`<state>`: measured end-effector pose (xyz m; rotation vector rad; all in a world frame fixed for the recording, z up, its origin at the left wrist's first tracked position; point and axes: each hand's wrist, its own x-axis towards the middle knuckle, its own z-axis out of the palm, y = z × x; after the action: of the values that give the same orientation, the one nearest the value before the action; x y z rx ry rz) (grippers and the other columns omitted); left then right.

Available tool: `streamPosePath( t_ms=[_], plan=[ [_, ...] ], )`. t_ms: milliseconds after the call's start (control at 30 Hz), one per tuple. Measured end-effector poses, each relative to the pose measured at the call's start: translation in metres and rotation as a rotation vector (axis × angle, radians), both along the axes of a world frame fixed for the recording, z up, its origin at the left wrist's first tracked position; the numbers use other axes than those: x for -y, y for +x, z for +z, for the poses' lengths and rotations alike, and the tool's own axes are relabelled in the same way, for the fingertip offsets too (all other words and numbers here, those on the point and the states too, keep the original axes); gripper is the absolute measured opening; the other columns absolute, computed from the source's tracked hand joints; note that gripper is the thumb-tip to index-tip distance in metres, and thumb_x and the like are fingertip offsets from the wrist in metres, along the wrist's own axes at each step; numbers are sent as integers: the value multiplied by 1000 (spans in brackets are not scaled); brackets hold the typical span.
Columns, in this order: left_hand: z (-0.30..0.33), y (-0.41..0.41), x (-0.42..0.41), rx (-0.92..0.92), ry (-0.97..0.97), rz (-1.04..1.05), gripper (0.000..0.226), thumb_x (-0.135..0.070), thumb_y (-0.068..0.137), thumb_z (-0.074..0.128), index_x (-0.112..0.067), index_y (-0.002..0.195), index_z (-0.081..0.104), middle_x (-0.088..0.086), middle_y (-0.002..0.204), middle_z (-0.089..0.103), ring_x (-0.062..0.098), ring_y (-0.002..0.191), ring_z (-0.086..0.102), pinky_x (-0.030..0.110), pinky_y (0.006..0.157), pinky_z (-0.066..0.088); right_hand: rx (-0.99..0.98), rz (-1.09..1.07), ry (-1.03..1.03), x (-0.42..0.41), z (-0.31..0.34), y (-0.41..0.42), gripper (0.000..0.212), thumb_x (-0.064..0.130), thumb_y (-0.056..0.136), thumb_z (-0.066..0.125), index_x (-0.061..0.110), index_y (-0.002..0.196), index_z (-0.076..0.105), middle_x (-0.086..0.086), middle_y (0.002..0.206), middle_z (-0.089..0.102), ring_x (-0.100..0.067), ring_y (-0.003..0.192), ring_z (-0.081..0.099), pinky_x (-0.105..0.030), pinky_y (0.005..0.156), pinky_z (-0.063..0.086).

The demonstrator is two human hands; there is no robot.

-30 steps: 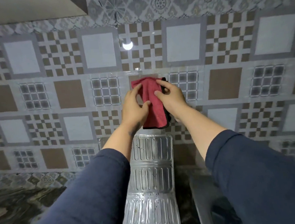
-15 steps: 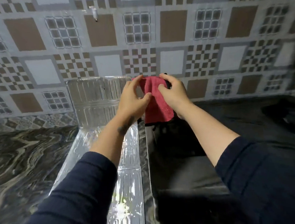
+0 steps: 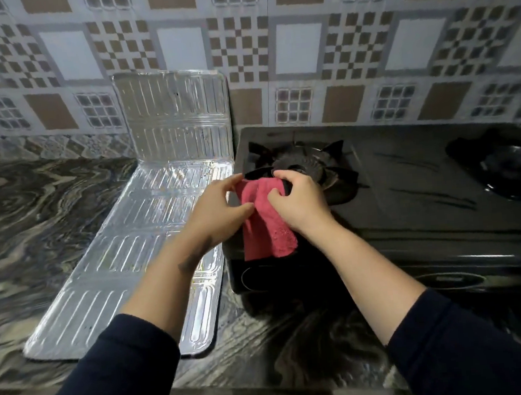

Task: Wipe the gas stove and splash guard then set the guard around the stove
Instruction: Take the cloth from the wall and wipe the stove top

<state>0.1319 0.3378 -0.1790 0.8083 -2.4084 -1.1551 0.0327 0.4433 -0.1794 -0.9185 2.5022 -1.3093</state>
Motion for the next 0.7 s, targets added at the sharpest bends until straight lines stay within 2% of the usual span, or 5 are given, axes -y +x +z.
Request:
streamPosePath(
  t_ms=[100,200,333,467,700],
  plan=[
    [-7,11,1,149,-82,-72,60,-17,81,65,-19,139,48,8,133,52,23,121,51,22,94,34,-100,-40,223,-9,-10,16,45,27,84,54,19,128,56,-10,128,55,-30,119,52,-37,96,43],
    [-13,18,6,188,-159,-74,52,-37,86,62,-26,136,49,4,120,47,23,104,56,29,92,41,-413,-138,470,-12,-16,32,40,27,83,49,22,122,57,-8,127,43,-30,121,38,-42,99,32],
    [-18,19,18,157,-330,2,40,-38,93,47,-27,131,53,1,113,50,25,107,55,43,94,47,-420,18,340,7,-27,48,39,29,94,37,23,129,54,-4,142,43,-25,133,35,-43,111,20],
    [-19,12,20,162,-447,-85,36,-28,92,48,-25,126,56,3,124,53,25,119,48,45,98,43,-548,113,501,10,-46,54,47,38,99,22,27,144,32,-3,157,25,-21,146,17,-45,118,7],
    [-19,-13,-9,158,-574,-280,38,-30,88,47,-26,124,59,2,122,56,25,117,50,45,93,45,-555,16,517,-34,-52,37,48,41,99,24,27,143,36,2,158,25,-16,146,18,-42,118,9]
  ],
)
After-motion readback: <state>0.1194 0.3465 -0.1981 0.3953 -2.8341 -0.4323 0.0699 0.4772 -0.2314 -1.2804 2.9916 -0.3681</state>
